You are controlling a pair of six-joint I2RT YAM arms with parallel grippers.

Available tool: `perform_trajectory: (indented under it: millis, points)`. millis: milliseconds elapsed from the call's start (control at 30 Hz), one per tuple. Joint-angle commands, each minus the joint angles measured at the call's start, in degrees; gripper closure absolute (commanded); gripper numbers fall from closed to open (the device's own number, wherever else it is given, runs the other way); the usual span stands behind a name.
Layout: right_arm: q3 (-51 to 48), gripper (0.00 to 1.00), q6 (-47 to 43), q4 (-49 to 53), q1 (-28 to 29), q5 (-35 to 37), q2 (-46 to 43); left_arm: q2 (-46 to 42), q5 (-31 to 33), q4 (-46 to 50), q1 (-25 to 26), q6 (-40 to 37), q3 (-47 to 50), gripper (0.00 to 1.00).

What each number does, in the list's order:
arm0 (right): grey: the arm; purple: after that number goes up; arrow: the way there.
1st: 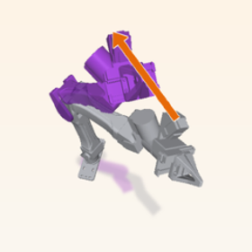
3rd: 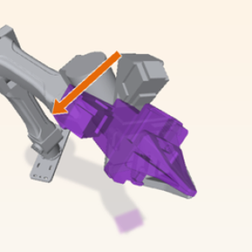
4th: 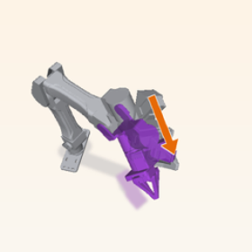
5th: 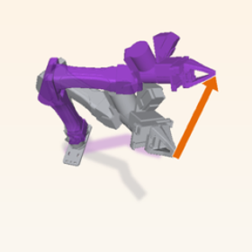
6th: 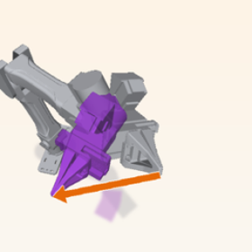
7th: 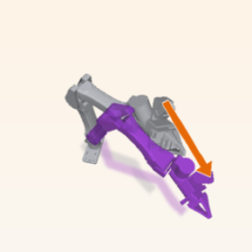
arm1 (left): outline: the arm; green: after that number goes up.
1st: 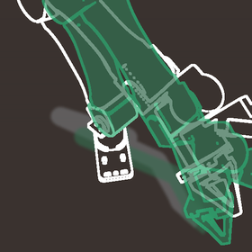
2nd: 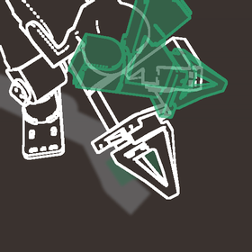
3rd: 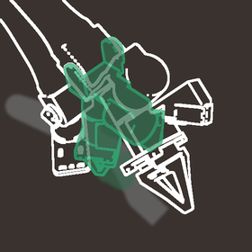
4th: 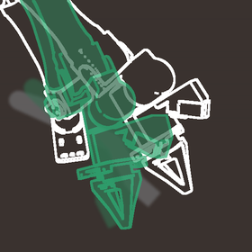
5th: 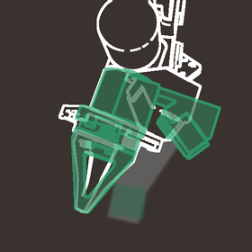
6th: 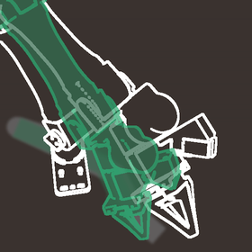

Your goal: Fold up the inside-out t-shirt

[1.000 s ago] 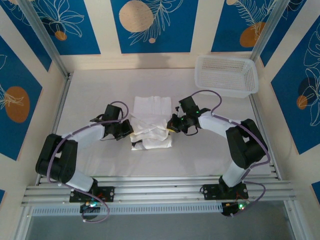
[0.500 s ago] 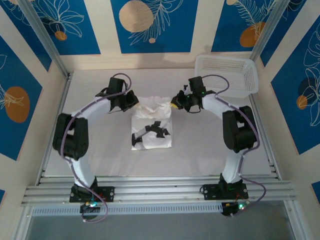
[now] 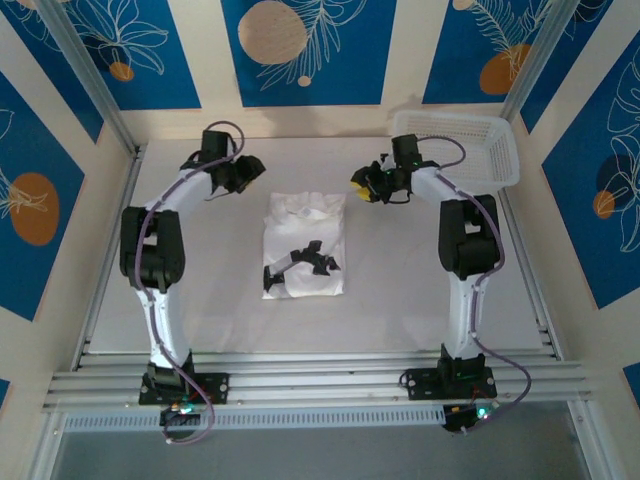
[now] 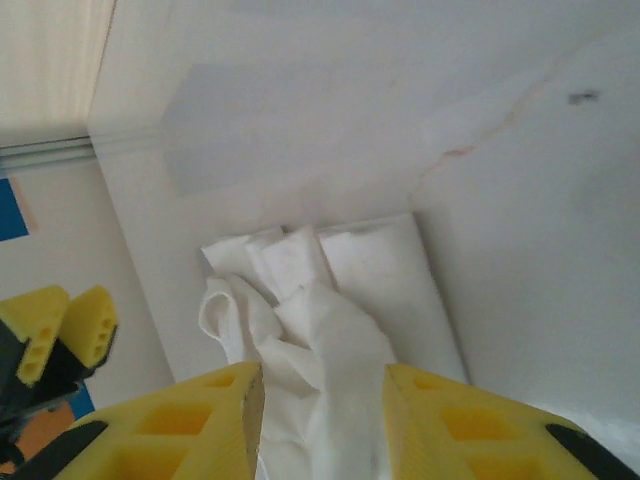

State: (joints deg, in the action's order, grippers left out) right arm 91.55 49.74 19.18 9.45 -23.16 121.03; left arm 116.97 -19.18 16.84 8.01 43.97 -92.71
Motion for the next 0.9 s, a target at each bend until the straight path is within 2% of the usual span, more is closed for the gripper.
perform_trajectory:
  millis: [0, 100, 167, 267, 367, 500, 667, 867]
  points:
    - [-8.51, 0.68, -3.12, 1.04, 1.14, -1.79, -9.09, -7.54, -2.87, 3.84, 0.08, -3.95, 6.66, 0.61]
    - [-17.88, 0.82, -2.95, -2.06, 3.77, -0.4, -14.58, -13.63, -4.44, 2.69, 2.87, -4.94, 16.09, 0.86]
    - [-21.12, 0.89, -2.67, -2.3, 5.79, 0.79, -16.1, -16.43, -4.1, 2.2, 5.63, -4.96, 20.2, 0.99]
    - [-22.99, 0.96, -2.22, -3.48, 8.39, 2.02, -16.07, -17.84, -3.18, 0.32, 9.57, -3.29, 23.84, 1.0]
    - [-21.3, 0.97, -1.08, -3.97, 9.48, 2.43, -13.09, -15.14, -2.62, -0.73, 11.47, -2.14, 23.56, 1.0]
    - [-16.85, 0.97, -1.36, -4.2, 10.64, 3.94, -7.48, -10.46, -2.0, -2.25, 12.04, -1.34, 21.17, 1.0]
    - [-9.23, 0.96, -1.7, -2.43, 11.29, 4.84, -1.26, -4.7, 1.78, 0.24, 12.05, -1.75, 16.38, 1.0]
    - [4.6, 0.95, -2.34, 4.34, 9.52, 8.29, 6.51, 1.94, 4.69, 0.11, 11.0, -1.0, 7.86, 1.0]
